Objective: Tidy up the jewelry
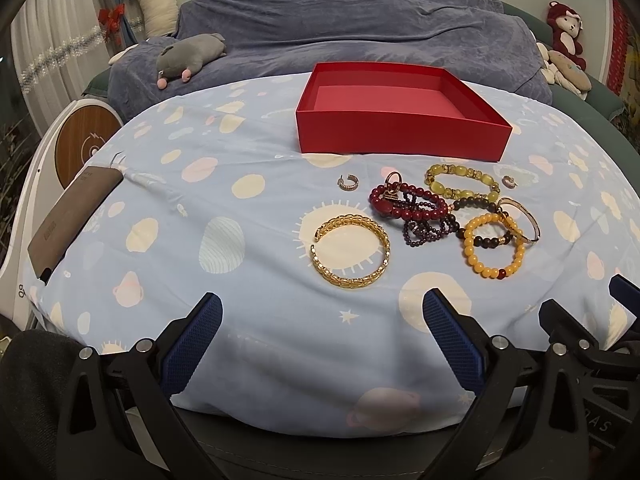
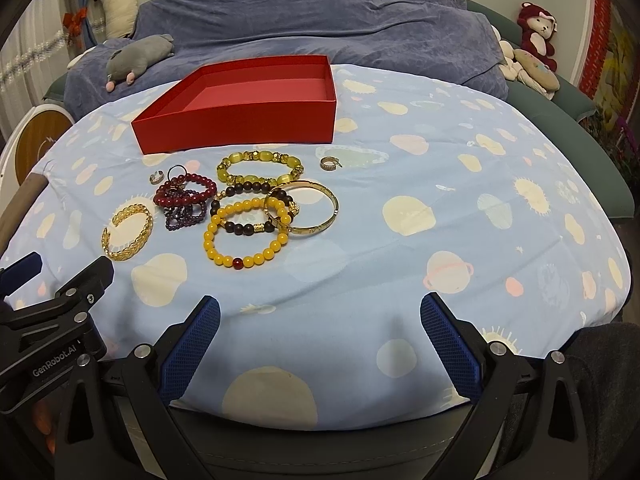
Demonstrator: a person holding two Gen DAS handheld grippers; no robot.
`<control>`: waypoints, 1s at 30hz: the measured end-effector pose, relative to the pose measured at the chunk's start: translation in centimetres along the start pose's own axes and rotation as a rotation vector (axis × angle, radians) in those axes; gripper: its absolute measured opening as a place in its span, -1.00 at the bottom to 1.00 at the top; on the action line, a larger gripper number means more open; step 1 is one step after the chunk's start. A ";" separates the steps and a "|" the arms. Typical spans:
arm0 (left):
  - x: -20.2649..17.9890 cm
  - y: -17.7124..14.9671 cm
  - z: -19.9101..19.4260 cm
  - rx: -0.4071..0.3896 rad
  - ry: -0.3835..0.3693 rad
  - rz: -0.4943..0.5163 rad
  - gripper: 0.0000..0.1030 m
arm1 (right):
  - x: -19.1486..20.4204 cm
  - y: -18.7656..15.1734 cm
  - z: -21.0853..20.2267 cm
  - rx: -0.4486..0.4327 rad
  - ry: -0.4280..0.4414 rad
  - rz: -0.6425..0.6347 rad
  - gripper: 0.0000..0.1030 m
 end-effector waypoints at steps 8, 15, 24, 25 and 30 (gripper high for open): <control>0.0 -0.1 0.0 0.000 0.000 0.000 0.86 | 0.0 0.0 0.0 0.000 0.001 0.001 0.87; -0.1 -0.1 0.1 0.001 0.000 0.000 0.86 | 0.1 0.0 0.0 0.000 0.001 0.000 0.87; -0.3 -0.1 0.0 -0.006 -0.003 0.008 0.86 | 0.3 0.0 0.1 0.002 0.004 0.001 0.87; -0.4 -0.1 0.0 -0.006 -0.002 0.009 0.86 | 0.3 -0.1 0.1 0.003 0.004 0.002 0.87; -0.4 -0.1 0.0 -0.006 -0.003 0.007 0.86 | 0.4 0.0 0.0 0.009 0.007 0.002 0.87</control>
Point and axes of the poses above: each gripper's, at about its wrist camera, not at the fingertips, and z roughly the way its jaws point, x to its left, y to its top, the point moved 10 cm from there along z, roughly the way its jaws point, and after that the axes turned 5 degrees about y, right-handed, at the moved point
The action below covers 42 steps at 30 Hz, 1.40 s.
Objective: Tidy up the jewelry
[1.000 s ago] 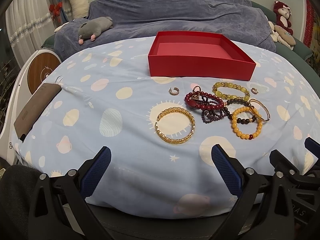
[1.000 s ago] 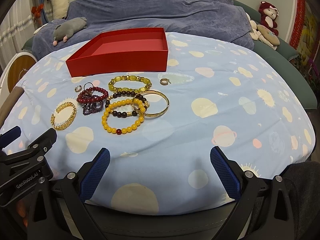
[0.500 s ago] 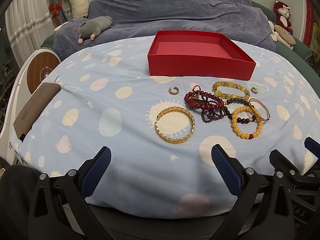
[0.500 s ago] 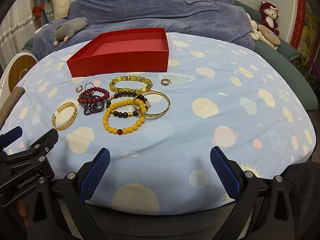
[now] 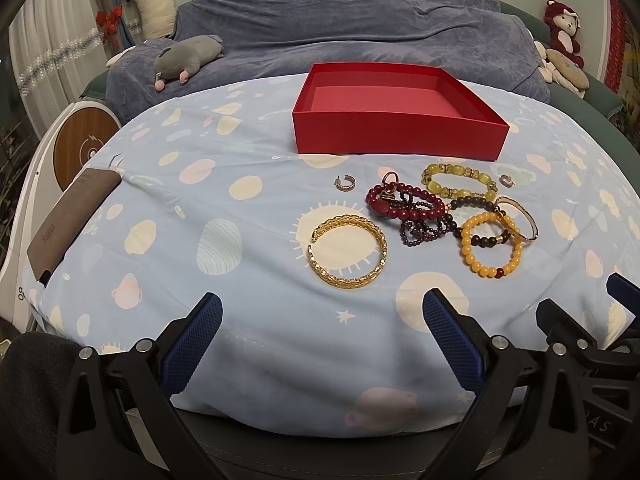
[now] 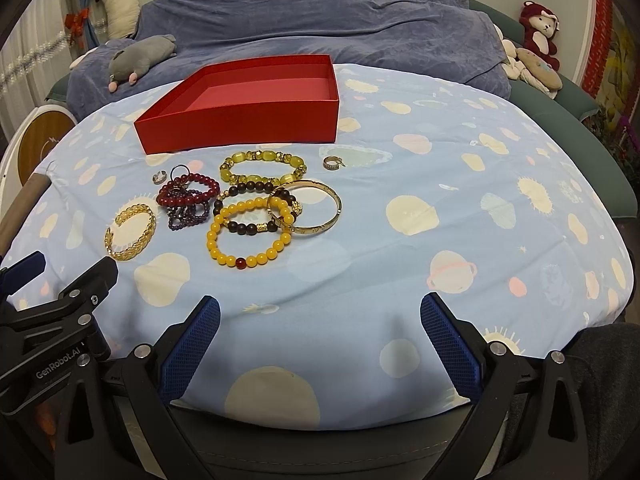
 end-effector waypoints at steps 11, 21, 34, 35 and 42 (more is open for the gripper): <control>-0.1 -0.1 0.0 0.002 -0.005 0.000 0.86 | 0.0 0.1 0.0 -0.001 0.003 -0.002 0.87; -0.1 -0.1 0.0 0.004 -0.004 0.000 0.86 | -0.1 0.0 0.0 -0.002 0.004 -0.002 0.87; -0.1 -0.1 0.0 0.006 -0.006 -0.001 0.86 | -0.1 0.0 0.0 -0.001 0.003 -0.003 0.87; -0.1 -0.2 0.0 0.007 -0.006 -0.002 0.86 | 0.0 0.0 0.0 0.000 0.003 -0.003 0.87; -0.1 -0.3 0.1 0.014 -0.015 -0.010 0.86 | -0.1 0.0 0.0 0.003 0.011 0.006 0.86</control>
Point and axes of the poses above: each gripper's, at about its wrist camera, not at the fingertips, and z roughly the way its jaws point, x to its left, y to its top, the point moved 10 cm from there along z, roughly the way its jaws point, and after that the axes turned 5 degrees about y, right-handed, at the moved point
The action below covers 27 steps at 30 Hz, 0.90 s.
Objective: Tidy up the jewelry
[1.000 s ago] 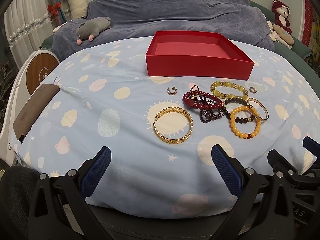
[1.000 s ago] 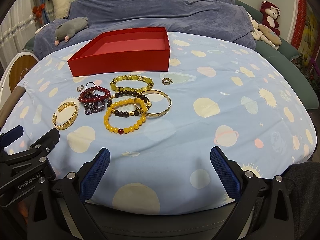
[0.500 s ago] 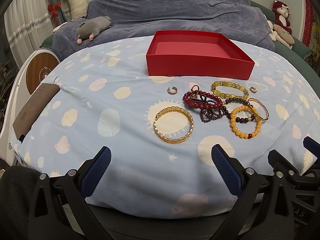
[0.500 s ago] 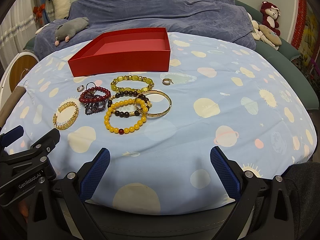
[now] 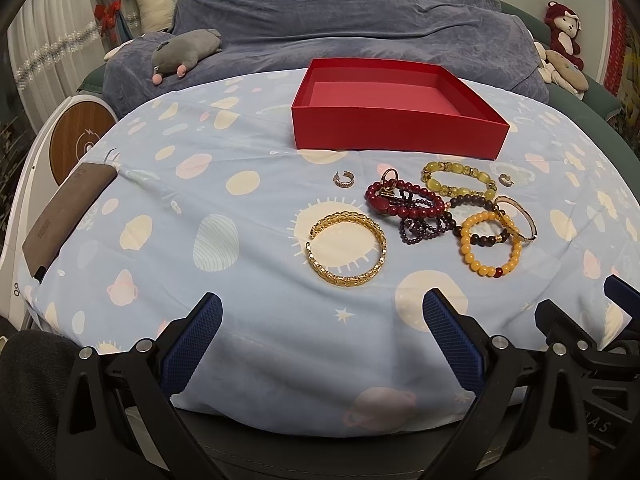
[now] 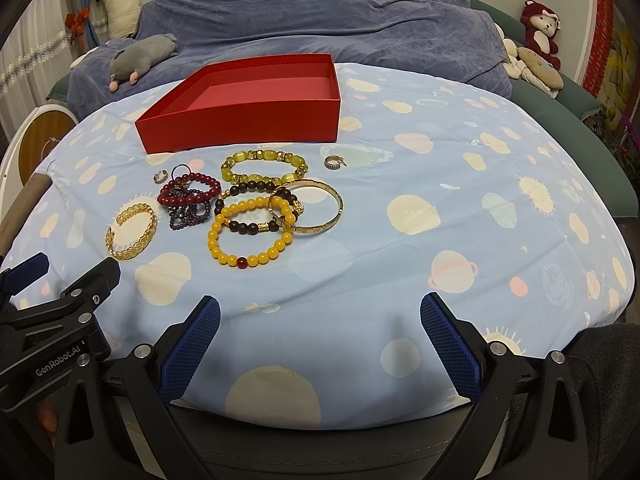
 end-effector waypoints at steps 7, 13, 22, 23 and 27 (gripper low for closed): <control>0.4 0.0 0.6 0.033 -0.016 -0.014 0.86 | -0.9 0.7 -0.2 -0.014 -0.013 0.032 0.86; 0.7 0.8 2.2 0.077 -0.034 -0.025 0.86 | -1.3 0.8 0.3 0.001 -0.022 0.038 0.86; -0.6 1.4 5.9 0.186 -0.062 0.007 0.72 | -1.4 0.8 1.0 0.022 -0.014 0.045 0.86; -0.7 1.4 6.0 0.190 -0.056 0.016 0.70 | -1.4 0.8 1.1 0.025 -0.013 0.043 0.86; -1.2 1.6 5.8 0.178 -0.069 0.034 0.53 | -1.4 0.8 1.3 0.039 -0.017 0.035 0.86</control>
Point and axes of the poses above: each gripper's, at about its wrist camera, not at the fingertips, and z roughly the way its jaws point, x to its left, y to its top, the point moved 10 cm from there along z, roughly the way its jaws point, and after that the axes turned 5 degrees about y, right-handed, at the moved point
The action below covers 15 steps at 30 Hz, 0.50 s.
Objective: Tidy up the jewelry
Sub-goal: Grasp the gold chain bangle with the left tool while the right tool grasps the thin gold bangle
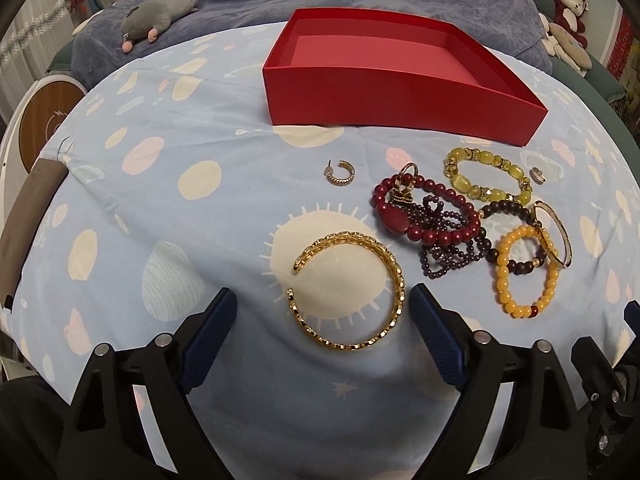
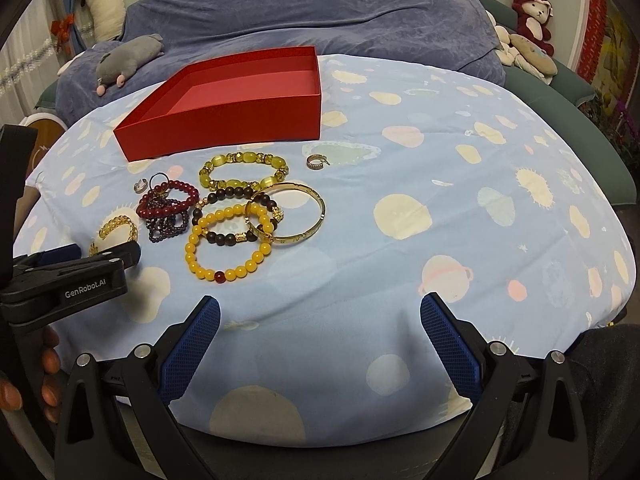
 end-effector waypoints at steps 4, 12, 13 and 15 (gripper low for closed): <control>-0.3 0.3 -0.6 -0.025 -0.037 -0.001 0.10 | -0.1 0.5 0.2 0.009 0.010 0.009 0.86; 0.4 0.6 -0.8 -0.033 -0.044 -0.039 0.02 | 0.4 3.5 1.6 0.023 0.047 0.019 0.86; 0.4 0.6 -0.7 -0.034 -0.045 -0.041 0.02 | 0.5 3.9 2.0 0.028 0.053 0.021 0.84; 0.3 0.6 -0.8 -0.037 -0.040 -0.037 0.03 | 0.8 4.6 2.9 0.040 0.067 0.034 0.77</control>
Point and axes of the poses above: each gripper's, at about its wrist camera, not at the fingertips, and z roughly the way its jaws point, x to its left, y to its top, the point moved 10 cm from there along z, roughly the way its jaws point, and after that the axes turned 5 degrees about y, right-handed, at the moved point
